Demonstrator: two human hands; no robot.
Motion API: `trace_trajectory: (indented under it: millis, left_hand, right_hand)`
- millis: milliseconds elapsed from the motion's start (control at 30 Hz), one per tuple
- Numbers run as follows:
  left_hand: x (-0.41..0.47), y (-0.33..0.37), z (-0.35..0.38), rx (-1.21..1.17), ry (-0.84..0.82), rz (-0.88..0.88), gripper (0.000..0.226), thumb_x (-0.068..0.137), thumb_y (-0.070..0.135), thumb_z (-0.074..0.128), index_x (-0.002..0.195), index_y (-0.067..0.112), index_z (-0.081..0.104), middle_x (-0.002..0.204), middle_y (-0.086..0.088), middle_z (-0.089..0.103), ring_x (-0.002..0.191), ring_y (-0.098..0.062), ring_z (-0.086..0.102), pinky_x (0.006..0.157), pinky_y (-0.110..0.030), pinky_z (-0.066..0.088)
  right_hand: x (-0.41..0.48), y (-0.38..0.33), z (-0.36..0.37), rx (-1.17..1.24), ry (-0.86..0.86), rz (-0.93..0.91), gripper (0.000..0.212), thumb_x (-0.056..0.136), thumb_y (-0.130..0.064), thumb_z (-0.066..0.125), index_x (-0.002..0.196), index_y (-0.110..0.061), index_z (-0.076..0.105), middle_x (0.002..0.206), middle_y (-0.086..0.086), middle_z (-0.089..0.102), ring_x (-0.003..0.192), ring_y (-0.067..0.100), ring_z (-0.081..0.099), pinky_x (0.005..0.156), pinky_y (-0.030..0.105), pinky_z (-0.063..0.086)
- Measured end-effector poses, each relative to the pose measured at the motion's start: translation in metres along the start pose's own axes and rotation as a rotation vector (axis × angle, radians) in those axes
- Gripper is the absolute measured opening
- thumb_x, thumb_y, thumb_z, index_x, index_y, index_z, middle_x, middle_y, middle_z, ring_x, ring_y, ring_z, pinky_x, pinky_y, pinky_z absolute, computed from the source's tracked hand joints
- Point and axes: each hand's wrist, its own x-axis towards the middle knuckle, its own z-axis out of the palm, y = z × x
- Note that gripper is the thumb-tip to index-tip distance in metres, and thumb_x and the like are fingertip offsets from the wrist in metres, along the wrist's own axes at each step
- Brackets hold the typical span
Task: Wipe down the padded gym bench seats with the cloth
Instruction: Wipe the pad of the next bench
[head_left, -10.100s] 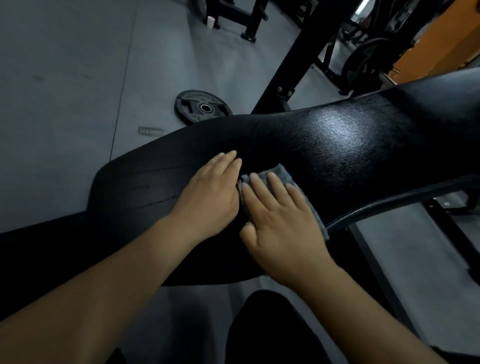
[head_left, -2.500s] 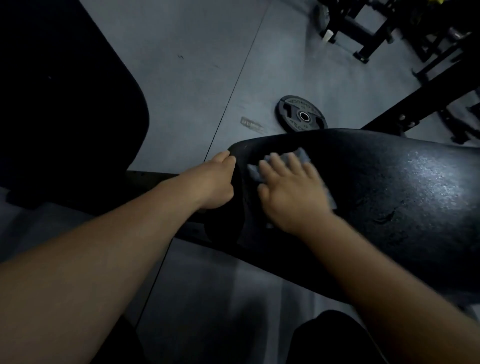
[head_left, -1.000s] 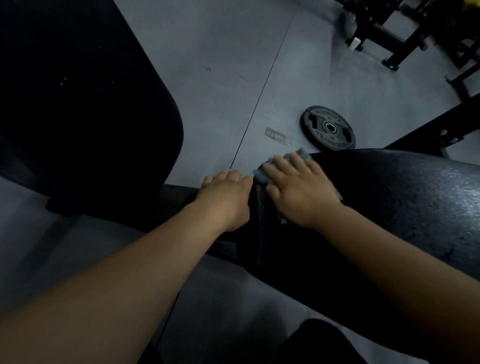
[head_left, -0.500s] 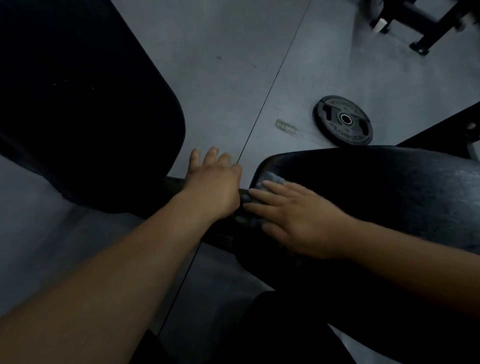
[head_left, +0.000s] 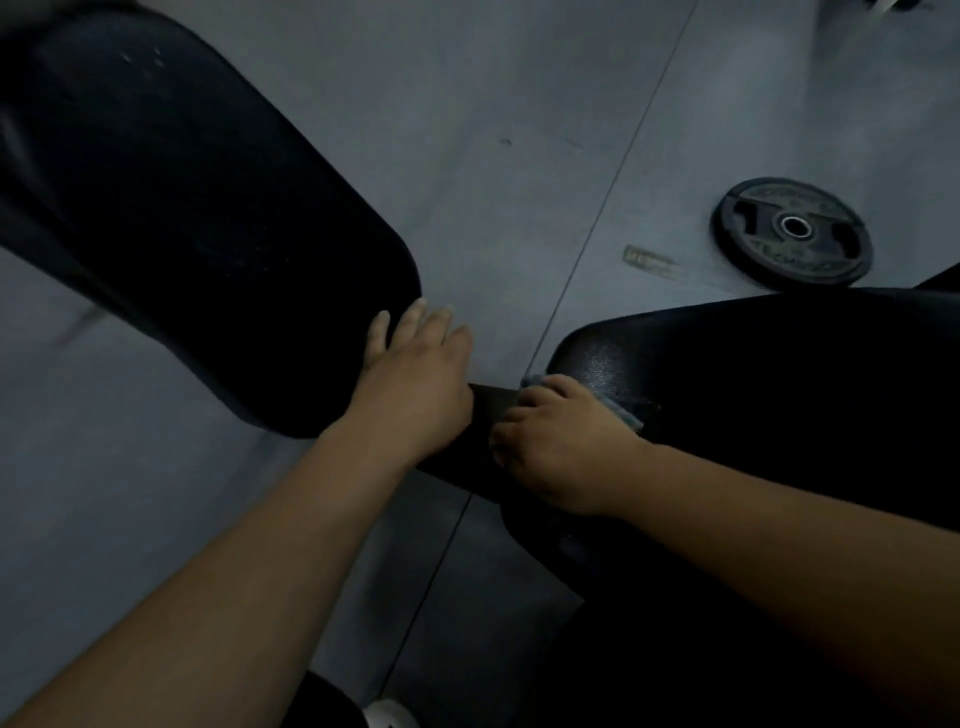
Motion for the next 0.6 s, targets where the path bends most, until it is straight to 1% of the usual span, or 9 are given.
trace_trajectory:
  millis: [100,167,233,267,300,367,400,467,600]
  left_hand:
    - [-0.012,0.004,-0.015,-0.004,0.099,0.005,0.057,0.097,0.024,0.039,0.153,0.022,0.029,0.166,-0.002,0.010,0.153,-0.021,-0.001,0.122,-0.049,-0.004]
    - [-0.025,0.005,-0.028,0.025,0.190,0.006,0.055,0.098,0.026,0.039,0.152,0.023,0.031,0.165,0.000,0.014,0.153,-0.019,0.002,0.122,-0.047,-0.003]
    - [-0.039,0.001,-0.043,0.106,0.235,0.006,0.058,0.096,0.025,0.043,0.153,0.024,0.031,0.165,0.001,0.016,0.153,-0.019,0.004,0.122,-0.047,-0.001]
    - [-0.046,-0.003,-0.051,0.153,0.240,-0.002,0.060,0.096,0.025,0.043,0.153,0.024,0.029,0.165,0.001,0.016,0.153,-0.019,0.004,0.122,-0.046,-0.001]
    - [-0.054,-0.009,-0.059,0.196,0.238,-0.011,0.061,0.095,0.025,0.044,0.154,0.023,0.028,0.165,0.001,0.016,0.153,-0.020,0.005,0.122,-0.046,0.000]
    - [-0.069,-0.019,-0.070,0.282,0.214,-0.006,0.061,0.095,0.025,0.043,0.154,0.022,0.028,0.165,-0.001,0.017,0.152,-0.021,0.007,0.123,-0.047,0.002]
    - [-0.074,-0.025,-0.074,0.328,0.200,0.011,0.061,0.094,0.026,0.043,0.153,0.021,0.029,0.165,-0.002,0.018,0.152,-0.021,0.008,0.123,-0.047,0.003]
    - [-0.080,-0.040,-0.082,0.417,0.169,0.055,0.060,0.094,0.027,0.043,0.153,0.020,0.030,0.164,-0.003,0.019,0.153,-0.022,0.008,0.123,-0.047,0.002]
    - [-0.071,-0.074,-0.101,0.560,0.180,0.202,0.055,0.096,0.029,0.042,0.149,0.021,0.035,0.163,-0.004,0.021,0.152,-0.024,0.009,0.123,-0.048,0.002]
  right_hand:
    - [0.027,-0.007,-0.008,0.210,0.028,0.162,0.027,0.103,-0.036,0.042,0.106,-0.018,0.063,0.109,0.007,0.067,0.103,0.031,0.061,0.092,0.039,0.041]
    - [0.050,-0.013,-0.020,0.683,0.124,0.384,0.028,0.106,-0.027,0.040,0.108,-0.010,0.062,0.118,0.016,0.065,0.108,0.035,0.061,0.089,0.037,0.046]
    - [0.079,-0.019,-0.039,1.356,0.216,0.707,0.042,0.107,-0.027,0.033,0.134,-0.003,0.055,0.125,0.015,0.062,0.114,0.031,0.059,0.086,0.031,0.048]
    - [0.093,-0.021,-0.051,1.556,0.159,0.763,0.046,0.107,-0.034,0.030,0.147,-0.017,0.045,0.132,0.008,0.058,0.118,0.027,0.057,0.090,0.030,0.049]
    - [0.103,-0.025,-0.061,1.655,0.139,0.793,0.048,0.105,-0.046,0.030,0.152,-0.034,0.030,0.145,0.003,0.049,0.125,0.023,0.051,0.101,0.032,0.045]
    - [0.106,-0.048,-0.052,1.290,0.120,0.663,0.065,0.100,-0.062,0.033,0.155,-0.038,0.009,0.159,0.000,0.028,0.140,0.023,0.036,0.116,0.037,0.032]
    - [0.110,-0.055,-0.056,1.602,0.191,0.791,0.066,0.102,-0.058,0.030,0.156,-0.032,0.004,0.158,0.004,0.031,0.137,0.023,0.040,0.109,0.034,0.040]
    - [0.118,-0.066,-0.055,2.252,0.418,0.892,0.059,0.106,-0.040,0.029,0.157,-0.011,0.023,0.145,0.018,0.050,0.124,0.028,0.056,0.080,0.031,0.050]
    - [0.133,-0.093,-0.045,2.364,0.530,0.988,0.053,0.105,-0.048,0.038,0.134,-0.007,0.053,0.128,0.017,0.059,0.116,0.032,0.056,0.097,0.041,0.043]
